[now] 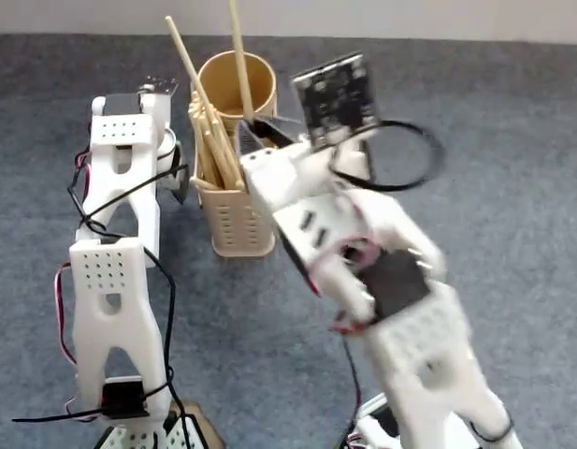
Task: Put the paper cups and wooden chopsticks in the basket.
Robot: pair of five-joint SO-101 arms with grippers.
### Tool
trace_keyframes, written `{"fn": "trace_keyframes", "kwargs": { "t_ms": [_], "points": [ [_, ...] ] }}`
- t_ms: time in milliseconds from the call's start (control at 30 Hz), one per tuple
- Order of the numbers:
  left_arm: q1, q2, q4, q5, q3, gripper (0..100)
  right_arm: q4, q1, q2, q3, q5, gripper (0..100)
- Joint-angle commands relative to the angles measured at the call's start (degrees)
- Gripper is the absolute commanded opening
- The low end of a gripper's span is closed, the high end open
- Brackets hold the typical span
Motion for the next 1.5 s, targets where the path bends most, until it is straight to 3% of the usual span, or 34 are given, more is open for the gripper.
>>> {"fn": "trace_keyframes", "kwargs": {
  "t_ms": [0, 100, 300, 533, 700, 867, 1033, 1167, 1300, 1467],
  "points": [
    [0.0, -0.5, -0.3, -0.1, -2.1, 19, -29.5, 0.8, 0.0, 16.0, 0.4, 0.4],
    [0.0, -0.5, -0.4, -0.1, -2.1, 19, -35.9, 0.7, 4.4, 18.0, 0.3, 0.4],
    [0.0, -0.5, -0.4, -0.1, -2.1, 19, -35.6, -0.1, 7.4, 19.2, 0.2, 1.1],
    [0.0, -0.5, -0.4, -0.2, -2.1, 19, -29.0, -0.9, 1.7, 24.3, 0.5, 24.7],
    [0.0, -0.5, -1.2, -0.2, -2.1, 19, -24.7, -0.8, -5.0, 24.2, 0.7, 25.2],
    [0.0, -0.5, -1.3, -0.2, -2.1, 19, -8.1, -3.8, -12.8, 14.4, 7.6, 25.2],
    [-0.1, -0.5, -2.1, 0.0, -2.1, 19, 12.1, -7.7, -14.3, -6.7, 7.7, 25.2],
    [-0.1, -0.6, -1.9, 0.1, -2.0, 19, 22.9, -0.1, -14.3, -16.1, 7.7, 25.2],
    [-0.1, -2.2, -1.9, 0.3, -4.7, 19, 33.4, 14.9, -14.2, -18.9, 7.8, 25.2],
    [0.1, -3.9, -2.4, 0.2, -18.0, 19, 30.6, 25.6, -12.9, -5.1, 7.9, 25.2]
  ]
}}
